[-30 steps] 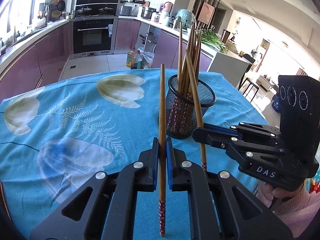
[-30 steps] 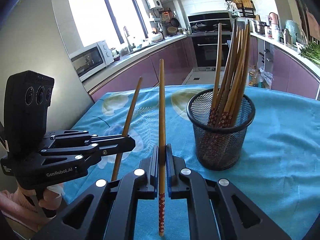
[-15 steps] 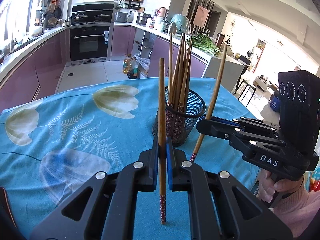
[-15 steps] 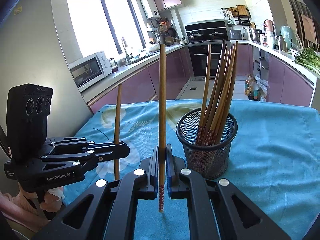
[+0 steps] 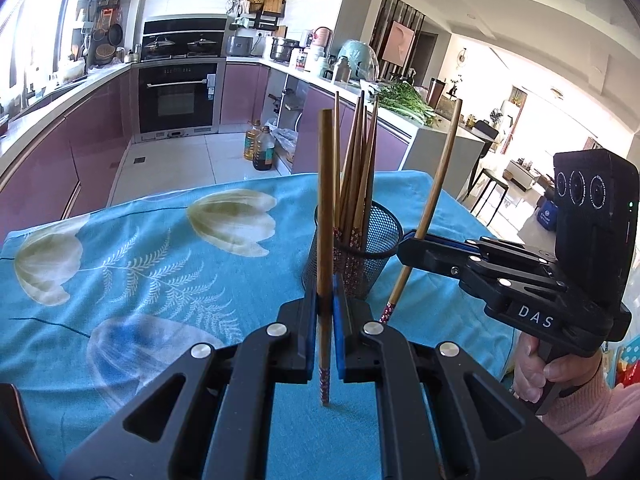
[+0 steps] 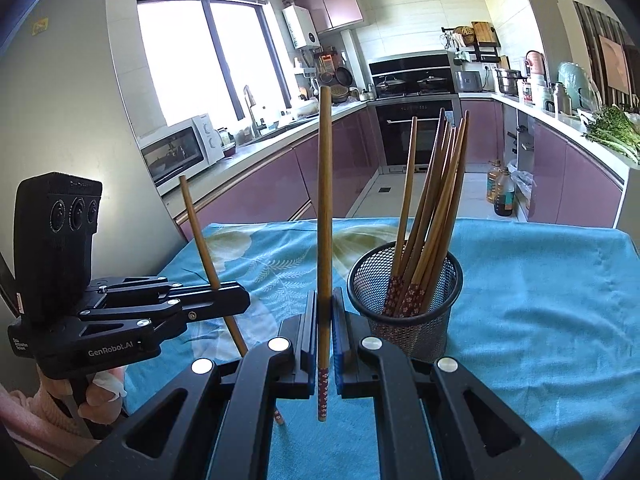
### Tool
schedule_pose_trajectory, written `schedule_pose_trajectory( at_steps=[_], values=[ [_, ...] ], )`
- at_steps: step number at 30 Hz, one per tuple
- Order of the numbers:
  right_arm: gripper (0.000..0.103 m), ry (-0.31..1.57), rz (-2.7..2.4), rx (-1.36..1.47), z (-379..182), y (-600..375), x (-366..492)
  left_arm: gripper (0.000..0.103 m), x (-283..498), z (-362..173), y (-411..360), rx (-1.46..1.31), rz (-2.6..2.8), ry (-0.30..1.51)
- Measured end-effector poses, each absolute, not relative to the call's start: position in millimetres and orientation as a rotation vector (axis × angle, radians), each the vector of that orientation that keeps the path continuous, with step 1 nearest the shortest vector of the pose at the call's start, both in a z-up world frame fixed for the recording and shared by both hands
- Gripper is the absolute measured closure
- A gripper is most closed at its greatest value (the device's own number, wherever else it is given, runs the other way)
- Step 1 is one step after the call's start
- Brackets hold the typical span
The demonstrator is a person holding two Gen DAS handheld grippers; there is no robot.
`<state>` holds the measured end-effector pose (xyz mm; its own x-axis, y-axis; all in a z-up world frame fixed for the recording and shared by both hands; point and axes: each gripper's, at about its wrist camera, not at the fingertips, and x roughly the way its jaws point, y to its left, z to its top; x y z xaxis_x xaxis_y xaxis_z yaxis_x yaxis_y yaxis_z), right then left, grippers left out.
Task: Organize utensils
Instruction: 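Carry the right tool's chopstick over the mesh cup while the left tool holds its own nearby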
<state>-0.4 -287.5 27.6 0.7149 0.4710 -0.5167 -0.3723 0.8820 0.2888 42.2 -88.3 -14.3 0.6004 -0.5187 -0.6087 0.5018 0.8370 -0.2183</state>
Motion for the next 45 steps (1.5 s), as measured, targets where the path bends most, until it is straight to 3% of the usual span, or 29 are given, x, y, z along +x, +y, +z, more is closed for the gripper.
schedule_pose_trajectory(
  at_steps=[45],
  values=[
    [0.097, 0.533, 0.443, 0.155, 50.1, -292.5, 1.0, 0.095, 43.4, 30.5, -104.8, 0.033, -0.621, 0.623]
  ],
)
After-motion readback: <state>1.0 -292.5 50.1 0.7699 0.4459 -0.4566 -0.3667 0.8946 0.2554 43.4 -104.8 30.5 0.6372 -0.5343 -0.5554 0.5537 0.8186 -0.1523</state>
